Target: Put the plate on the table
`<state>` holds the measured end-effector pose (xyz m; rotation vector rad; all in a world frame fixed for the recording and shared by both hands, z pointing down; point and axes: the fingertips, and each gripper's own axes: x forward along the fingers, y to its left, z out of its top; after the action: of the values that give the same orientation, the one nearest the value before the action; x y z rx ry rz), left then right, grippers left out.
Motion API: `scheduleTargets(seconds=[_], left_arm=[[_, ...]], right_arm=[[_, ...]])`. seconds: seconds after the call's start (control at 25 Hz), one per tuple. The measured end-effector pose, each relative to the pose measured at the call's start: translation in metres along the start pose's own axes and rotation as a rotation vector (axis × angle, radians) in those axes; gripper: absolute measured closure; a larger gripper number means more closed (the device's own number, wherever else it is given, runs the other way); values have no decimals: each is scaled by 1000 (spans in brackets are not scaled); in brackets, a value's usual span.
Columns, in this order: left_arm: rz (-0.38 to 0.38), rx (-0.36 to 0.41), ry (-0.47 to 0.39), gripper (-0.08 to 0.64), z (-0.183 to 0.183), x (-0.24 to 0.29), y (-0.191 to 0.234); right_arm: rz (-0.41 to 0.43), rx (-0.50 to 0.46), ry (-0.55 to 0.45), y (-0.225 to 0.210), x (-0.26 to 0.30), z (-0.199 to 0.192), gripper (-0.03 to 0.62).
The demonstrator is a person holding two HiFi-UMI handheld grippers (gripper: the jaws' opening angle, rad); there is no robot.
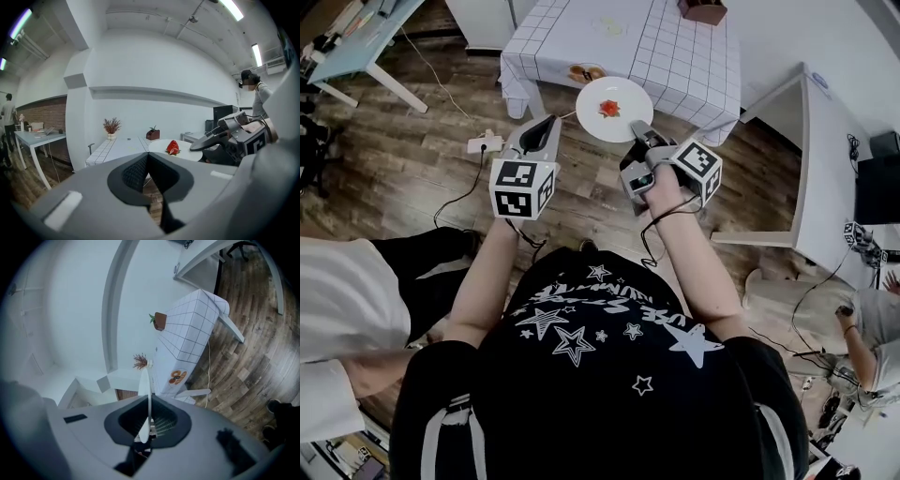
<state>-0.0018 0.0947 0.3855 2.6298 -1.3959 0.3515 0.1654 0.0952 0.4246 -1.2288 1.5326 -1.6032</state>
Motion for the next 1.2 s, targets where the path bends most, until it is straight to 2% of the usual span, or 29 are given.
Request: scheduleTargets(seconds=[0.28,0.76,1.2], left_arm=[[40,0,1,551,0,14,-5],[68,-25,14,551,-9,25,4],[48,-46,-3,551,5,77,68]], right_arm=[[3,-2,45,-7,9,19,572],[4,-12,100,-18,27,16,572],[-18,-23,69,-1,99,31,572]])
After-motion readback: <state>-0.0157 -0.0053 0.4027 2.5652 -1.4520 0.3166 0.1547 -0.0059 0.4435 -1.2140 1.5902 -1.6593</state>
